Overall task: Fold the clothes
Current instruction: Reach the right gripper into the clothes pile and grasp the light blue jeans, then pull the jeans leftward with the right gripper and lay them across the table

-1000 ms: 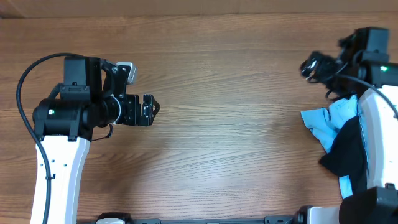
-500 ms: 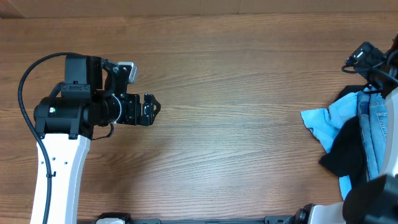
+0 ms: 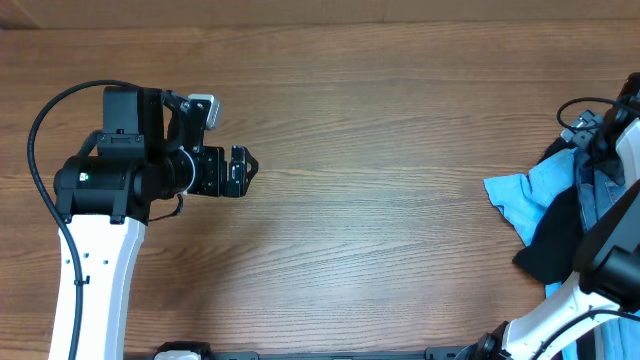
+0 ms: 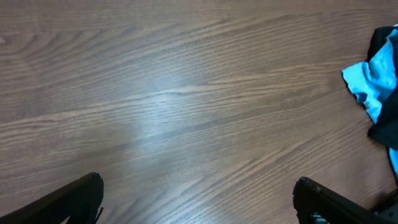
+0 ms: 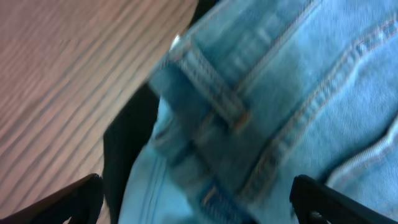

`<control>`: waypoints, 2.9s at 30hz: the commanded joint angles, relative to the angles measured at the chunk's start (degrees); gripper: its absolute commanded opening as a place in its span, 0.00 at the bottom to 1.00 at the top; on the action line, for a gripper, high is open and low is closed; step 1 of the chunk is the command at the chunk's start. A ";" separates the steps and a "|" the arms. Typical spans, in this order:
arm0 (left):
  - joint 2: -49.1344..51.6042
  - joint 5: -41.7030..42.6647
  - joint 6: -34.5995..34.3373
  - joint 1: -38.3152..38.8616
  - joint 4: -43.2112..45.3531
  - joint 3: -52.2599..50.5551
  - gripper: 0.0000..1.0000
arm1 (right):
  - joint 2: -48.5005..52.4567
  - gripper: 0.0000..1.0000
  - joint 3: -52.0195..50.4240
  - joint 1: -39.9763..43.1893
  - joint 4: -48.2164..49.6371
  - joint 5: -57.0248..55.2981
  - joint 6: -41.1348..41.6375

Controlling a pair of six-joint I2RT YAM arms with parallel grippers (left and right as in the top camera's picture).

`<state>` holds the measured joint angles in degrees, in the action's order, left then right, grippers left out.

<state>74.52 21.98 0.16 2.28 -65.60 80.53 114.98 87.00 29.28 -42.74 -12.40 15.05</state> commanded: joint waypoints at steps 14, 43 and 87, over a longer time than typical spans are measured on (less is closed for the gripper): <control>0.11 1.99 -0.02 0.48 0.22 1.53 1.00 | 7.30 0.62 1.09 0.42 0.68 -8.09 0.98; -0.07 4.52 -0.44 0.31 -2.69 5.01 1.00 | -19.69 0.04 29.66 -5.66 -20.72 0.59 -0.28; 2.80 -23.50 -6.36 0.33 -31.19 60.89 0.70 | -10.60 0.72 41.35 -59.19 -17.49 4.35 8.96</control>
<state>74.19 -6.28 -5.67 2.28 -95.13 143.02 113.73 126.28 -36.71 -59.27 -5.89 23.81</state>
